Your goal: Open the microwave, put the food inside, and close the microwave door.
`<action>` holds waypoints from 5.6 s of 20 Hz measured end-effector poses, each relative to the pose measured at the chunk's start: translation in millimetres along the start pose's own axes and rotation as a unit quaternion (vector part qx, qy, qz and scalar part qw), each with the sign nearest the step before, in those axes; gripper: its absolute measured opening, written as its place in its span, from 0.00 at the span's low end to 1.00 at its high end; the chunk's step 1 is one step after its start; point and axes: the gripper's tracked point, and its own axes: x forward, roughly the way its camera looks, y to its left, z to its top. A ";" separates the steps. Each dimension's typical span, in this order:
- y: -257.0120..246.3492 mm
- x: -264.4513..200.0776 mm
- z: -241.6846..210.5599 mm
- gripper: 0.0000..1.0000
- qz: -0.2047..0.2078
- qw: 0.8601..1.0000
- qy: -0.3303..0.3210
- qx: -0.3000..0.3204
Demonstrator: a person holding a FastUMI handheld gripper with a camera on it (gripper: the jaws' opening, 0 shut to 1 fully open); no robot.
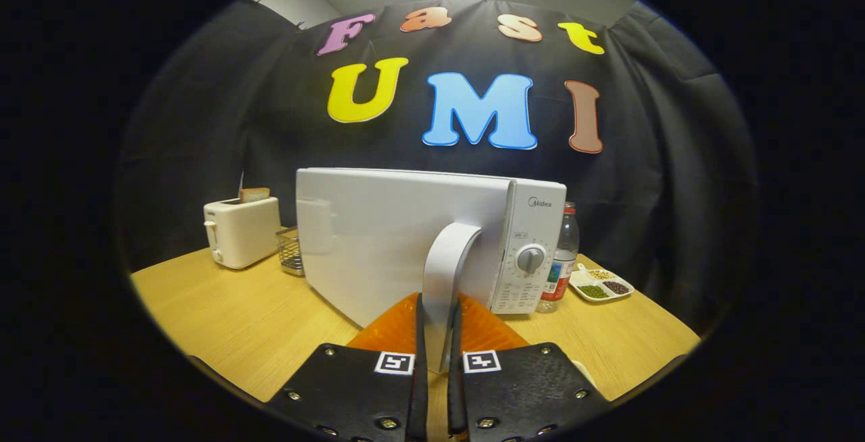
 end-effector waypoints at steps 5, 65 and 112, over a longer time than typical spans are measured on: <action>58.4 -42.3 -0.6 0.12 0.050 0.999 -0.012 -0.006; -121.2 -37.5 -129.7 0.97 -0.029 0.976 0.211 0.031; 57.8 236.3 4.4 0.90 -0.010 0.952 0.031 0.303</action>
